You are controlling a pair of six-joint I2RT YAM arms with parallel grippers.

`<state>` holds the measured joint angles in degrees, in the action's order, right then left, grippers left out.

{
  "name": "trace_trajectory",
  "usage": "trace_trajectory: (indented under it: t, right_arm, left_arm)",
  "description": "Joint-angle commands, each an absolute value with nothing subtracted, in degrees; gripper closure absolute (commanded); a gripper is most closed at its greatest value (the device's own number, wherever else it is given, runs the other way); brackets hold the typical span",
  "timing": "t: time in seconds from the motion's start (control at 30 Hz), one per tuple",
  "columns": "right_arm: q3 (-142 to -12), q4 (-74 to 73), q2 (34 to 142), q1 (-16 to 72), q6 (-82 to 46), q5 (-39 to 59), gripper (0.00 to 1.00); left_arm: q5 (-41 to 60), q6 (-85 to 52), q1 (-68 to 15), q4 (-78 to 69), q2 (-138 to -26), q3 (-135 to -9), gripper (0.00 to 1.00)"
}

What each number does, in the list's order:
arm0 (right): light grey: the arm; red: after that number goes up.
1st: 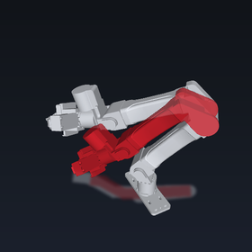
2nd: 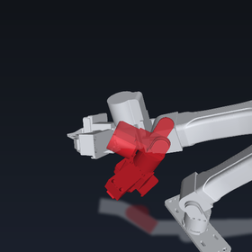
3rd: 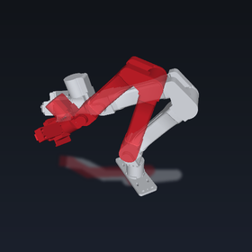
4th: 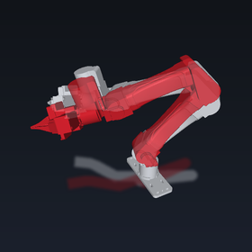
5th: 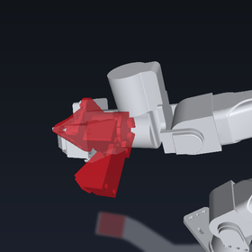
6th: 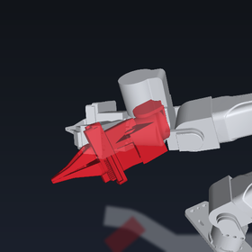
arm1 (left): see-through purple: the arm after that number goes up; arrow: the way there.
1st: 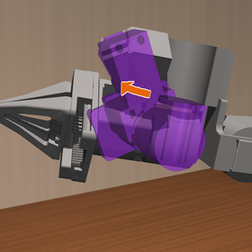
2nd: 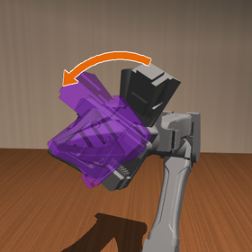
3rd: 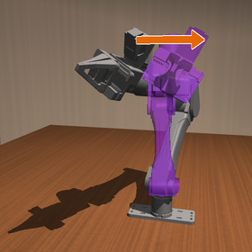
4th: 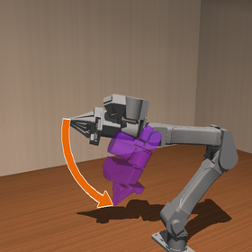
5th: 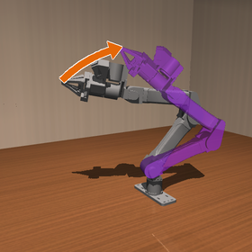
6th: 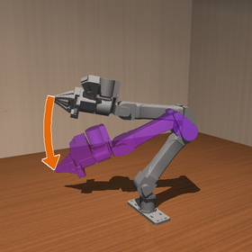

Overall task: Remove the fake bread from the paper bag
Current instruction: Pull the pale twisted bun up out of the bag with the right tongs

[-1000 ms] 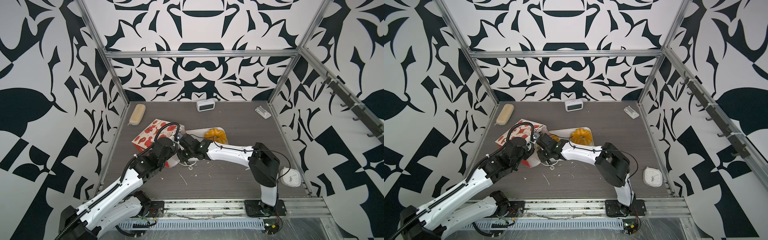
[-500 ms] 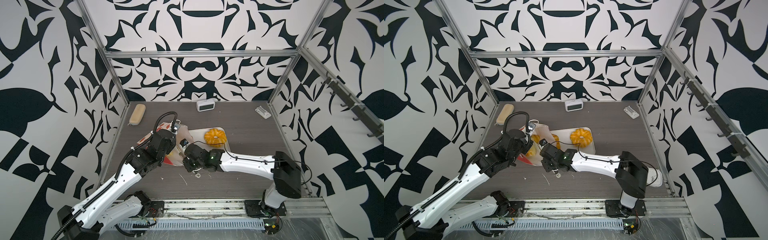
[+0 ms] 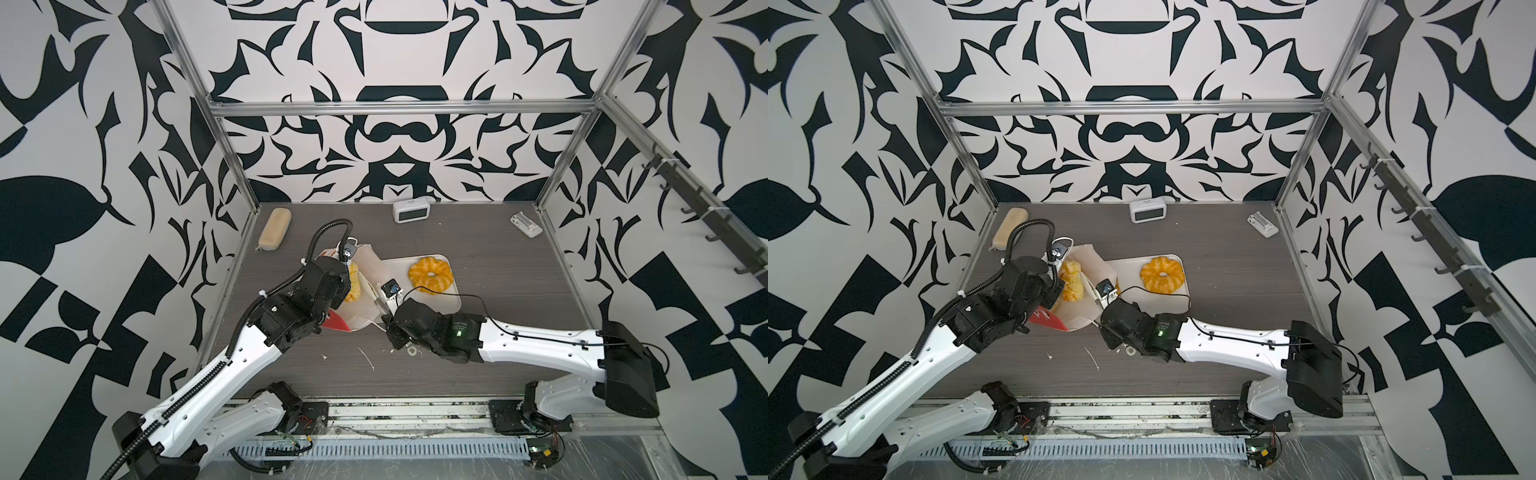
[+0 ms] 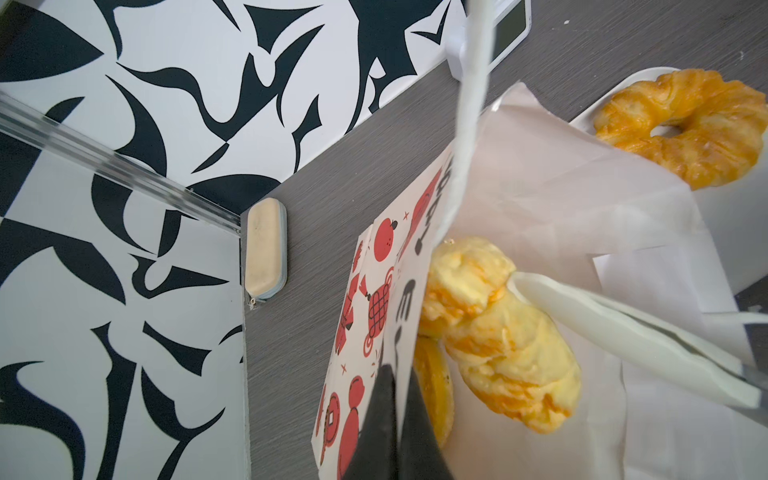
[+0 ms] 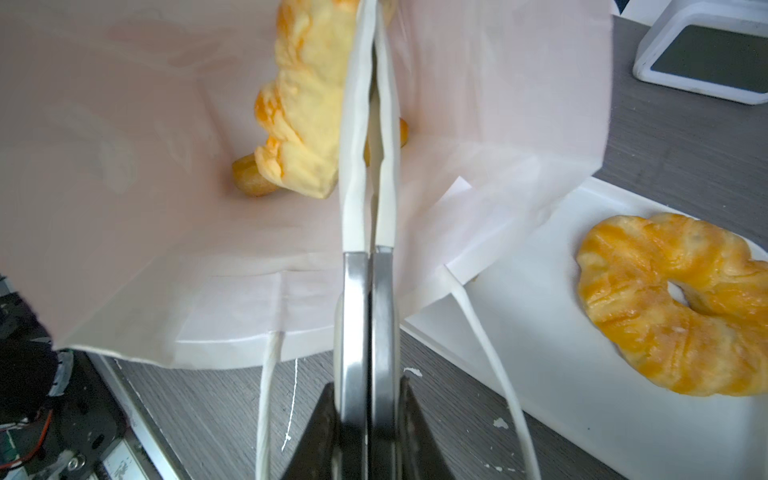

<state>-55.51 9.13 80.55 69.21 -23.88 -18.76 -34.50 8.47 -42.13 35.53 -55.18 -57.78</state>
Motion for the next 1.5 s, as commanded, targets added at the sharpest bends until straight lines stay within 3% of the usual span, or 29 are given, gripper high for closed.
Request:
trace_trajectory:
  t: [0.0,0.73,1.17,1.47]
  right_arm:
    - [-53.6,2.2,76.2,70.3,-22.9,-24.4,1.0]
    - [-40.5,-24.1,65.8,74.3,-11.6,-33.9,1.0]
    - [-39.2,-36.9,65.4,74.3,-4.3,-38.0,1.0]
    - [-44.6,-41.3,72.0,72.9,1.4,-35.7,1.0]
  left_arm:
    - [-33.8,5.6,-42.2,37.2,-55.5,-60.2,1.0]
    - [-31.0,-1.0,-41.0,39.2,-55.2,-64.0,1.0]
    - [-30.1,-1.5,-40.4,39.2,-54.6,-63.4,1.0]
    - [-28.3,-1.6,-40.4,38.8,-54.8,-63.1,1.0]
